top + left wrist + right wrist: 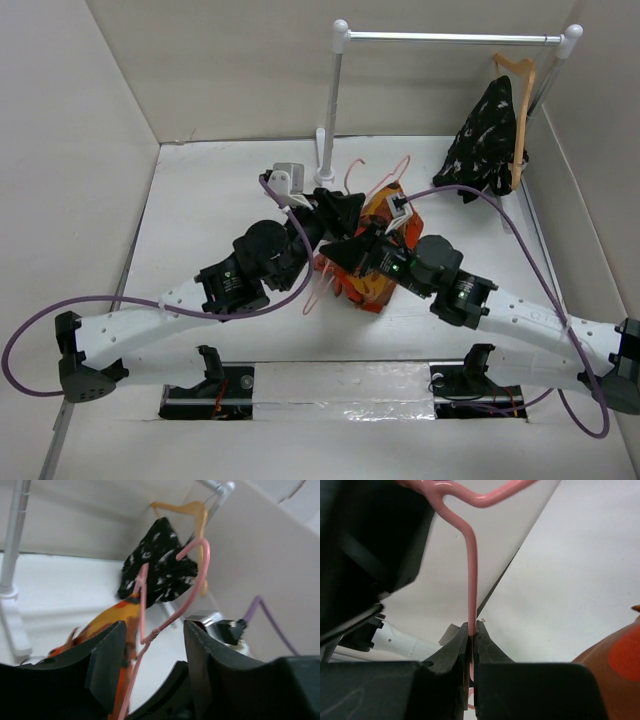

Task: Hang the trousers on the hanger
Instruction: Place the hanger at the clothesline.

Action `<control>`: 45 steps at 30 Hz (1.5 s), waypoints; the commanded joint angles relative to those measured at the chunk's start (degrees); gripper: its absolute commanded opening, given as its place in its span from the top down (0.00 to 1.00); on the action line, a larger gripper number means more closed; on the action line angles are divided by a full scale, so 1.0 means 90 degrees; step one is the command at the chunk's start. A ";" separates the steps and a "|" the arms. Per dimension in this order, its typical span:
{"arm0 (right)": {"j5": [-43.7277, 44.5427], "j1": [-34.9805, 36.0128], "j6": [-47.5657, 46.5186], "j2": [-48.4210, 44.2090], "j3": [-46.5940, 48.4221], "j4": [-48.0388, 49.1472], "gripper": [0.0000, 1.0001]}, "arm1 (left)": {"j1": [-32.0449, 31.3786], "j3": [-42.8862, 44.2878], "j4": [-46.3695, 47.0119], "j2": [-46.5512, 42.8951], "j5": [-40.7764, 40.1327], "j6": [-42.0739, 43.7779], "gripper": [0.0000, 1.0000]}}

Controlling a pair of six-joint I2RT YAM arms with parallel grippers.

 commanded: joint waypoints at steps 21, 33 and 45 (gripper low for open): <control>-0.3779 -0.4537 -0.0661 0.2547 0.4373 -0.1039 1.00 | -0.0037 -0.1761 -0.0765 -0.3293 -0.0686 -0.0032 0.23; -0.3995 -0.5320 -0.1501 0.4200 0.7010 -0.2719 1.00 | -0.0037 -0.2465 -0.1391 -0.4007 -0.1096 -0.0501 0.25; -0.4512 -0.5905 -0.1296 0.5167 0.8105 -0.3130 1.00 | -0.0037 -0.2895 -0.1176 -0.3920 -0.1028 -0.0667 0.26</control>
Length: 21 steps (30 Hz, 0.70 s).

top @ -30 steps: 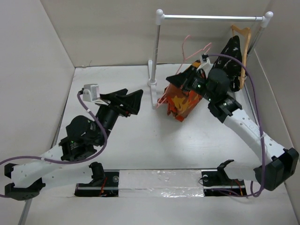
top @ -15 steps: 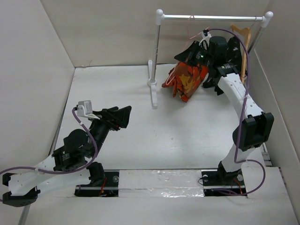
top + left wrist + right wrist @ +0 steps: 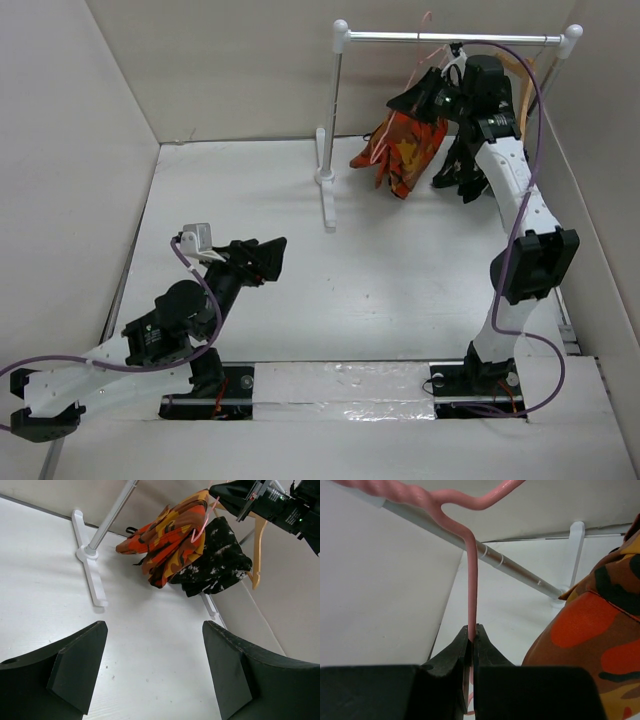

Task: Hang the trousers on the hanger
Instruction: Place the hanger at the clothesline.

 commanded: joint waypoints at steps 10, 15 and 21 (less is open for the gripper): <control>-0.0252 -0.0327 -0.0415 -0.0290 -0.1098 0.1372 1.00 | -0.0012 -0.0293 0.0325 -0.0122 0.0036 -0.0209 0.26; -0.0174 -0.0396 -0.0601 -0.0942 -0.1842 0.1597 0.46 | -0.0012 -0.0283 0.0256 -0.0151 -0.0013 -0.0277 0.25; 0.0615 -0.0533 -0.1147 -0.2007 -0.2096 0.0973 0.00 | -0.0012 -0.0059 0.0217 0.0044 -0.0130 -0.0258 0.23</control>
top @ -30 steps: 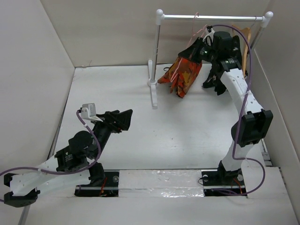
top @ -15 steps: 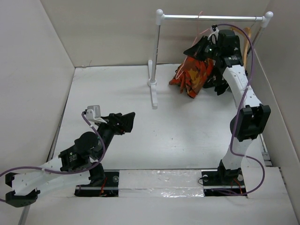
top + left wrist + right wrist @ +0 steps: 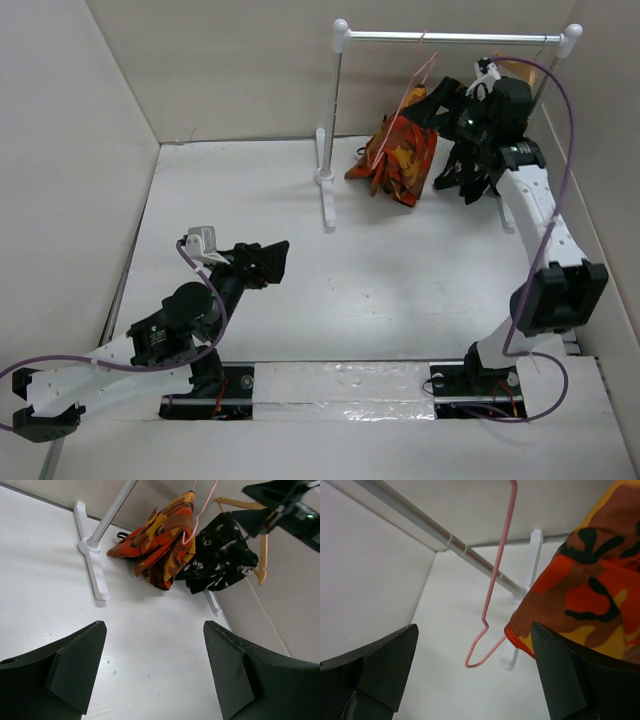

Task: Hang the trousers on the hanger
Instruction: Place the hanger at the clothesline, then reset both arms

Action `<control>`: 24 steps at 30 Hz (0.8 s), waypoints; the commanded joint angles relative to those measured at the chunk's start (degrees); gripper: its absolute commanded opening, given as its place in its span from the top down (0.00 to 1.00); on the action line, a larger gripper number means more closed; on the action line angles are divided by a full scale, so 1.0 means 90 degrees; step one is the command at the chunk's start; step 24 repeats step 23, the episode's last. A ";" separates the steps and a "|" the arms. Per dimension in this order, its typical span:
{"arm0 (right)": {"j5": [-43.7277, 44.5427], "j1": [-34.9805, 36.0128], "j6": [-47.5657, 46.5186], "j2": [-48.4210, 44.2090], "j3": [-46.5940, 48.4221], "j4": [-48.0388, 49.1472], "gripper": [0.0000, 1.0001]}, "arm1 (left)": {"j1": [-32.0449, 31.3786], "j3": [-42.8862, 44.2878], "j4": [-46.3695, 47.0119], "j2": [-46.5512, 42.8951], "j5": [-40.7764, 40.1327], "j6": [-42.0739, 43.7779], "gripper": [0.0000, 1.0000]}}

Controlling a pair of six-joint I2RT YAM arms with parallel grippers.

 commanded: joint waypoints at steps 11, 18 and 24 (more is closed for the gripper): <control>0.0294 0.0538 -0.0449 -0.5775 -0.4165 0.1611 0.00 | -0.0012 0.0241 0.0709 0.0644 0.0246 -0.0161 0.21; 0.0878 0.0871 -0.0682 -0.7841 -0.6208 0.0510 0.00 | -0.0012 -0.0393 0.0718 0.0498 0.0236 -0.0619 0.20; 0.0773 0.0871 -0.0819 -0.7795 -0.6532 0.0216 0.00 | -0.0012 -0.0668 0.0835 0.0439 0.0206 -0.0874 0.20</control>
